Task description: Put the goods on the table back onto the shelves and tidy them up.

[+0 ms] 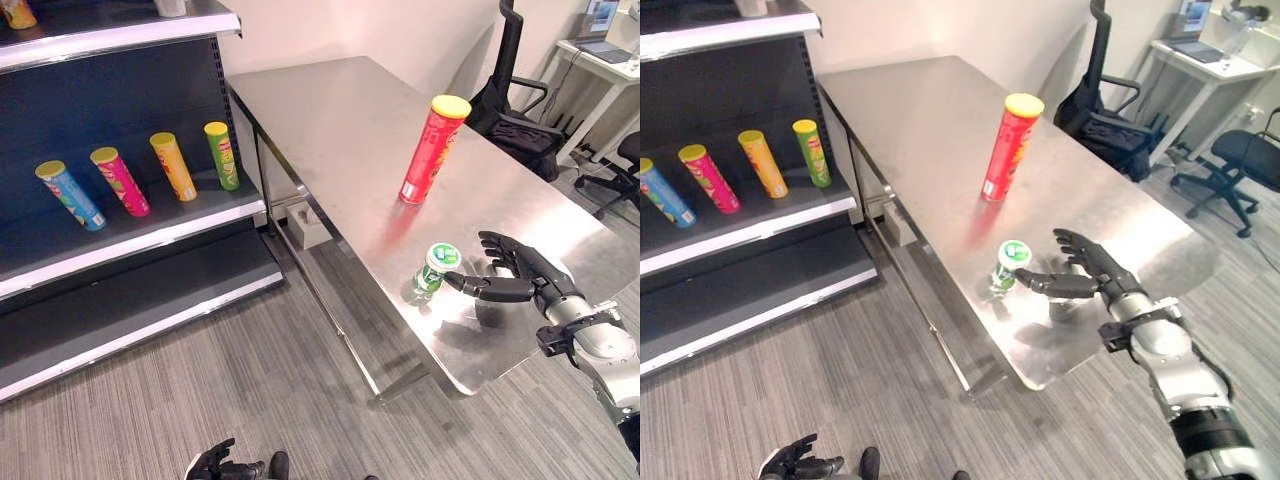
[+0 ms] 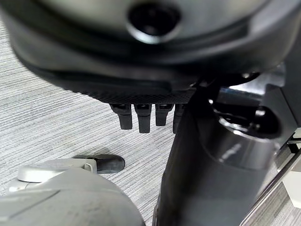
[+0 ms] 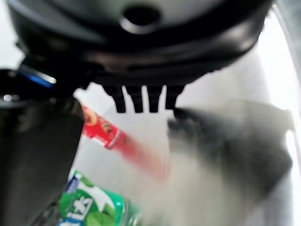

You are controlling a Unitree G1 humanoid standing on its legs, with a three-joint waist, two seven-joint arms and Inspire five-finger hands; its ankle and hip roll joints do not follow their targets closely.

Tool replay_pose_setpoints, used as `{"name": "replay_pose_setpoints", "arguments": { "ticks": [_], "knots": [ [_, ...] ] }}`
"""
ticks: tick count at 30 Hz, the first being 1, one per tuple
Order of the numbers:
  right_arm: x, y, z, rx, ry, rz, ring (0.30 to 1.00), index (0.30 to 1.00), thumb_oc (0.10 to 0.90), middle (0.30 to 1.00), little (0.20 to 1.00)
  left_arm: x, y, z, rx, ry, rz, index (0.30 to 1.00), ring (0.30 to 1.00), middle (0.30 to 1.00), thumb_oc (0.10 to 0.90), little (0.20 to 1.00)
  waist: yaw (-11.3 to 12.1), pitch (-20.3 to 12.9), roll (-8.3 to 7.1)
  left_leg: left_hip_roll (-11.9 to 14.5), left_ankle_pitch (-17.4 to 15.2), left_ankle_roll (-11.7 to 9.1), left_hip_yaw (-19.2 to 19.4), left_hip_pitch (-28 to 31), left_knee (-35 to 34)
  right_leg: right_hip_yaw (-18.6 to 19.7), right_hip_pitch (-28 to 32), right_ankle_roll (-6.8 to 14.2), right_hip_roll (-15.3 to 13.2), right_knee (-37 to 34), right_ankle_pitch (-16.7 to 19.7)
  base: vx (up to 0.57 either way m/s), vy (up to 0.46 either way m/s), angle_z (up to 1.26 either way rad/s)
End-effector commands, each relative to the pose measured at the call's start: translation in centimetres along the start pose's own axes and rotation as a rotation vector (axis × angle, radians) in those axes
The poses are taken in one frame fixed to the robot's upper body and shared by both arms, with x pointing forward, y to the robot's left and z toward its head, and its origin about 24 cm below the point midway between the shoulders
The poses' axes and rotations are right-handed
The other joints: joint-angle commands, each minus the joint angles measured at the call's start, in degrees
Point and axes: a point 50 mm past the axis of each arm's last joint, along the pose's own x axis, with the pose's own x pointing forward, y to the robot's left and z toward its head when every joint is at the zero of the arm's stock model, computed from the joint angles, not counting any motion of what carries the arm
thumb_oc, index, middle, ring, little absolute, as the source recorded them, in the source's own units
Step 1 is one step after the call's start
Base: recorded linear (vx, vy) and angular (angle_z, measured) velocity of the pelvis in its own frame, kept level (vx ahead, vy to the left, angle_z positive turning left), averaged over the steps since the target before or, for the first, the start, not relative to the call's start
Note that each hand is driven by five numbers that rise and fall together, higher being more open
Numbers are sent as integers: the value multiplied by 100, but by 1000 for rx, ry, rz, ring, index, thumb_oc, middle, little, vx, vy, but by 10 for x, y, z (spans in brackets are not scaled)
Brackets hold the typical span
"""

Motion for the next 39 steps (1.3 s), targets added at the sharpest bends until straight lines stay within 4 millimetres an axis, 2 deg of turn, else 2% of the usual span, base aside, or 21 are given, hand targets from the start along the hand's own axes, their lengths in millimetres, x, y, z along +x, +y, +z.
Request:
{"name": "replay_pose_setpoints", "arguments": {
  "ticks": [1, 10, 19, 20, 21, 22, 34, 38, 39],
  "knots": [
    [13, -13, 58, -147, -224, 31, 900, 900, 800, 900, 900, -1, 13, -3, 86, 12, 19, 900, 900, 900, 800, 900, 296, -222, -43, 289, -385, -222, 309, 220, 58, 119, -205, 321, -253, 348, -54, 0, 0, 0],
    [13, 2, 78, -262, -311, 101, 900, 900, 800, 900, 900, -1, 13, -1, 101, -2, 21, 900, 900, 900, 800, 900, 313, -237, -41, 316, -403, -229, 308, 255, 58, 105, -177, 319, -252, 350, -77, 2, -2, 0],
    [18, 7, 77, -289, -307, 94, 900, 900, 800, 900, 900, -1, 14, -2, 106, 3, 30, 900, 900, 900, 800, 900, 349, -248, -42, 341, -403, -233, 274, 279, 58, 74, -143, 294, -230, 354, -109, 2, -2, 1],
    [18, 7, 76, -293, -305, 94, 608, 608, 605, 608, 608, -1, 15, -2, 109, 4, 31, 900, 900, 900, 800, 900, 349, -247, -46, 344, -405, -235, 264, 280, 58, 66, -137, 292, -229, 352, -114, 0, 0, 0],
    [18, 6, 76, -297, -302, 90, 394, 394, 463, 394, 394, -1, 15, -3, 113, 9, 32, 900, 900, 900, 800, 900, 349, -244, -50, 344, -406, -236, 259, 281, 58, 60, -131, 292, -231, 350, -117, 0, 0, 0],
    [17, 6, 75, -294, -299, 87, 314, 314, 409, 314, 314, -2, 16, -4, 114, 12, 34, 900, 900, 900, 800, 900, 349, -245, -48, 345, -409, -236, 256, 280, 58, 57, -128, 292, -230, 348, -119, 10, -11, 5],
    [14, -5, 73, -292, -285, 42, 300, 300, 400, 300, 300, -3, 23, -10, 127, 39, 60, 900, 900, 900, 800, 900, 325, -246, -54, 376, -452, -249, 288, 364, 58, 105, -93, 273, -191, 357, -158, 2, -5, 2],
    [7, -16, 77, -307, -301, -10, 300, 300, 400, 300, 300, -3, 26, -6, 125, 22, 71, 900, 900, 900, 800, 900, 272, -274, -55, 435, -468, -270, 312, 426, 58, 144, -75, 250, -144, 345, -190, 9, -47, -2],
    [1, -22, 84, -317, -332, -30, 300, 300, 400, 300, 300, -3, 26, -3, 126, 11, 71, 900, 900, 900, 800, 900, 241, -282, -56, 472, -468, -286, 332, 445, 58, 171, -63, 237, -110, 334, -213, 9, -81, -4]
  ]
}}
